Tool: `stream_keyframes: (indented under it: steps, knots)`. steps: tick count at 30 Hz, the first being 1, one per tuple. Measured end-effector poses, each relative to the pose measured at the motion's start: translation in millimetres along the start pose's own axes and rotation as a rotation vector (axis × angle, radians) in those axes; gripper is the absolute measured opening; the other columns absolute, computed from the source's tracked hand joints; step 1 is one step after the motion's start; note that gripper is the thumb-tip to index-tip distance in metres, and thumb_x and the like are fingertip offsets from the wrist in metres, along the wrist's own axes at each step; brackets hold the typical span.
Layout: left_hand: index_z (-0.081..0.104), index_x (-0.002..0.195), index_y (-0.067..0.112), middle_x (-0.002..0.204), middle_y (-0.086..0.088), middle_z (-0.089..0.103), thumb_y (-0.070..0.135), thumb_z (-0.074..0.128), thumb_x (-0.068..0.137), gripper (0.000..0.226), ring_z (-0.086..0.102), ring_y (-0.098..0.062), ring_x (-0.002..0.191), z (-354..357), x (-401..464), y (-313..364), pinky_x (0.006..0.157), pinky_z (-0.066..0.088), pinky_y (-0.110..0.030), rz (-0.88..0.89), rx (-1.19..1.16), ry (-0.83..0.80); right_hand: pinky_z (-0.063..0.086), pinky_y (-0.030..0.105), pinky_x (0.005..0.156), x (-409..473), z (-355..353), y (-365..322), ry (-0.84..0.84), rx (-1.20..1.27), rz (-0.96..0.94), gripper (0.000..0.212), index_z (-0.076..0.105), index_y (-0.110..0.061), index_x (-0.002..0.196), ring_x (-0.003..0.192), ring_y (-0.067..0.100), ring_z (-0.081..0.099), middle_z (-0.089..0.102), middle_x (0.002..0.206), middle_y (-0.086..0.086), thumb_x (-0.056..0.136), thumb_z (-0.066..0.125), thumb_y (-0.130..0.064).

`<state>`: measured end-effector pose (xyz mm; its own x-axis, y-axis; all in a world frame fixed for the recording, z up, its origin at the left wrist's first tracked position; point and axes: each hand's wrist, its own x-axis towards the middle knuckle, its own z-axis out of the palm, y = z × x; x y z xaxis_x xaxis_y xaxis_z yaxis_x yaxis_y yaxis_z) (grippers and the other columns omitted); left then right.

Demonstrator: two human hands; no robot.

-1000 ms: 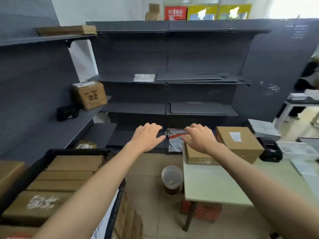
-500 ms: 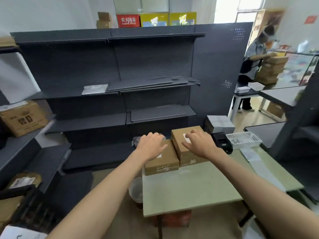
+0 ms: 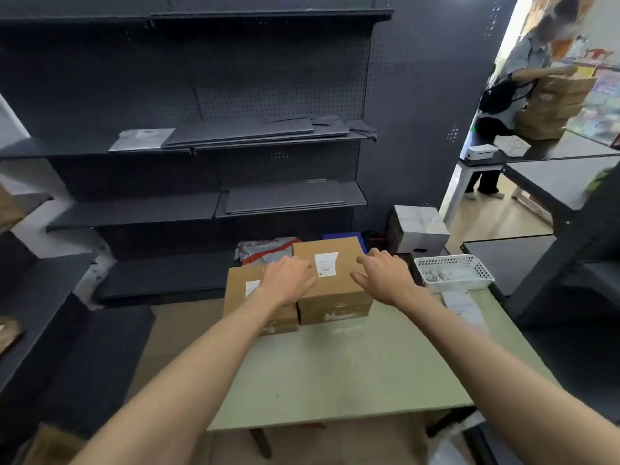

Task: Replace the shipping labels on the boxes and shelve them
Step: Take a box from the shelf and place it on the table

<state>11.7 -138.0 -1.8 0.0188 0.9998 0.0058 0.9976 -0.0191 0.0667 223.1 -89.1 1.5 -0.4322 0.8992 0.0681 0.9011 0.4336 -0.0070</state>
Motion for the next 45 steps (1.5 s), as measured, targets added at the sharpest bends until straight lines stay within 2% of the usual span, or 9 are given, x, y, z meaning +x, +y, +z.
stream_keyframes:
  steps: [9,19,23,26,32,36,39,43,45]
  knots:
    - [0.060,0.132,0.017,0.126,-0.008,0.064,0.040,0.050,0.099,0.042,0.060,-0.031,0.114,73,79,-18,0.087,0.049,-0.041,-0.111,-0.071,-0.127,0.047,0.042,0.086,77,70,27,-0.146,0.030,-0.004,0.046,0.060,-0.016,0.121,0.109,0.032,0.057,0.059,0.120,0.009,0.096,0.043,-0.051]
    - [0.062,0.120,0.013,0.110,-0.007,0.067,0.044,0.059,0.096,0.039,0.062,-0.030,0.103,156,138,-45,0.073,0.044,-0.035,-0.336,-0.263,-0.264,0.046,0.044,0.087,134,150,65,-0.324,0.104,0.143,0.046,0.052,-0.012,0.123,0.116,0.033,0.051,0.054,0.124,0.013,0.097,0.047,-0.050]
    - [0.056,0.118,0.011,0.115,-0.008,0.064,0.050,0.059,0.095,0.045,0.059,-0.033,0.110,183,145,-50,0.083,0.048,-0.039,-0.479,-0.386,-0.312,0.045,0.046,0.089,145,177,83,-0.391,0.159,0.225,0.052,0.047,-0.009,0.125,0.120,0.033,0.049,0.051,0.126,0.014,0.096,0.048,-0.052]
    - [0.057,0.113,0.009,0.113,-0.010,0.064,0.052,0.058,0.096,0.046,0.059,-0.034,0.108,204,143,-49,0.089,0.051,-0.045,-0.571,-0.534,-0.323,0.045,0.046,0.088,145,199,89,-0.447,0.288,0.284,0.056,0.045,-0.007,0.123,0.115,0.036,0.054,0.054,0.125,0.015,0.095,0.048,-0.055]
    - [0.056,0.116,0.005,0.114,-0.009,0.061,0.044,0.057,0.100,0.042,0.056,-0.030,0.109,205,136,-33,0.085,0.047,-0.038,-0.652,-0.644,-0.265,0.041,0.041,0.092,146,213,98,-0.459,0.572,0.386,0.056,0.043,0.000,0.125,0.117,0.038,0.051,0.049,0.130,0.021,0.094,0.057,-0.045]
    - [0.061,0.109,0.005,0.107,-0.003,0.066,0.046,0.066,0.094,0.044,0.064,-0.027,0.101,208,122,-23,0.088,0.053,-0.040,-0.750,-0.866,-0.202,0.044,0.042,0.095,130,214,109,-0.470,0.734,0.458,0.057,0.039,0.000,0.118,0.114,0.037,0.052,0.049,0.128,0.020,0.090,0.065,-0.043]
    - [0.057,0.122,0.004,0.113,-0.007,0.065,0.046,0.075,0.087,0.058,0.064,-0.025,0.101,212,111,-11,0.089,0.055,-0.040,-0.801,-0.946,-0.175,0.047,0.046,0.094,112,216,123,-0.444,0.909,0.560,0.058,0.035,-0.003,0.111,0.110,0.033,0.055,0.055,0.121,0.016,0.085,0.072,-0.039]
    - [0.044,0.147,0.012,0.134,-0.001,0.062,0.062,0.075,0.071,0.096,0.061,-0.021,0.118,218,92,2,0.102,0.052,-0.041,-0.747,-1.003,-0.207,0.048,0.044,0.095,90,215,135,-0.434,0.965,0.578,0.069,0.040,-0.001,0.129,0.111,0.029,0.056,0.055,0.120,0.009,0.081,0.078,-0.034]
    - [0.049,0.145,0.019,0.130,0.003,0.065,0.057,0.074,0.075,0.084,0.061,-0.020,0.116,218,83,6,0.101,0.051,-0.041,-0.692,-0.982,-0.206,0.050,0.044,0.094,82,215,138,-0.426,0.962,0.550,0.073,0.046,-0.003,0.135,0.110,0.028,0.058,0.059,0.123,0.008,0.079,0.080,-0.035]
